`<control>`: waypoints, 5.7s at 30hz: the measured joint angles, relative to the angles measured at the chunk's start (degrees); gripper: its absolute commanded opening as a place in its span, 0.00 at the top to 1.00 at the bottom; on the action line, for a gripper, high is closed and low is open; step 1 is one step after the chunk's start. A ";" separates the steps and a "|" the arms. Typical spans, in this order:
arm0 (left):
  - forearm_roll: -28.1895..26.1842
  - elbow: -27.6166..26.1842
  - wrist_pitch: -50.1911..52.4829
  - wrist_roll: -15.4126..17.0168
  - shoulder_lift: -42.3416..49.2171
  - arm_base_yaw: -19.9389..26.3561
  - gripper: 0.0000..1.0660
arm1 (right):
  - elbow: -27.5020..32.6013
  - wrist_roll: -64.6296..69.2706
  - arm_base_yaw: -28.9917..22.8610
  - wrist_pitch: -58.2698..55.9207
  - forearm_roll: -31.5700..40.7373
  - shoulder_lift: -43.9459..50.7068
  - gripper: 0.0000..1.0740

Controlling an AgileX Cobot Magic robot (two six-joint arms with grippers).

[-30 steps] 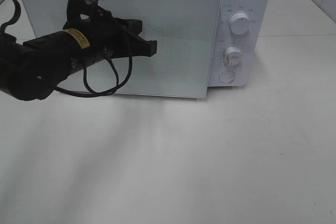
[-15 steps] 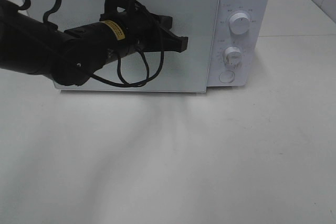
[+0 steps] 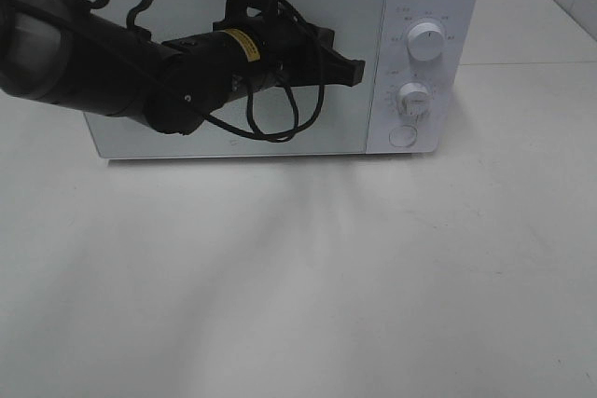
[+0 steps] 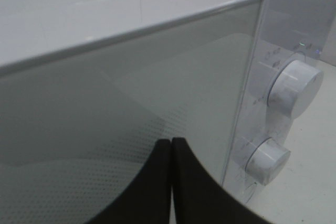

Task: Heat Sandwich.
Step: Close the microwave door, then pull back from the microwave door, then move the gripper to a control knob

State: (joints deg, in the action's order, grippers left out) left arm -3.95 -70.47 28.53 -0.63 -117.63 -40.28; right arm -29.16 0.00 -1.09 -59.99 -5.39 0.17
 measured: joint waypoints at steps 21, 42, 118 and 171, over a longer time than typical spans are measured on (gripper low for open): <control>0.00 -0.57 -1.26 0.00 -0.23 -0.06 1.00 | 0.00 0.00 0.00 0.00 0.11 0.00 0.29; -4.35 7.10 -6.02 0.06 6.93 -1.49 1.00 | 0.00 0.00 0.00 0.00 0.11 0.00 0.29; -4.87 37.64 -80.50 -5.16 75.52 46.12 0.03 | 0.00 0.00 0.00 0.00 0.11 0.00 0.29; -4.01 41.94 -88.01 -4.93 117.86 46.12 0.03 | 0.00 0.00 0.00 0.00 0.11 0.00 0.29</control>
State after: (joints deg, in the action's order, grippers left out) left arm -7.96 -28.53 -59.47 -5.56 0.23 5.84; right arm -29.16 0.00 -1.09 -59.99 -5.27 0.17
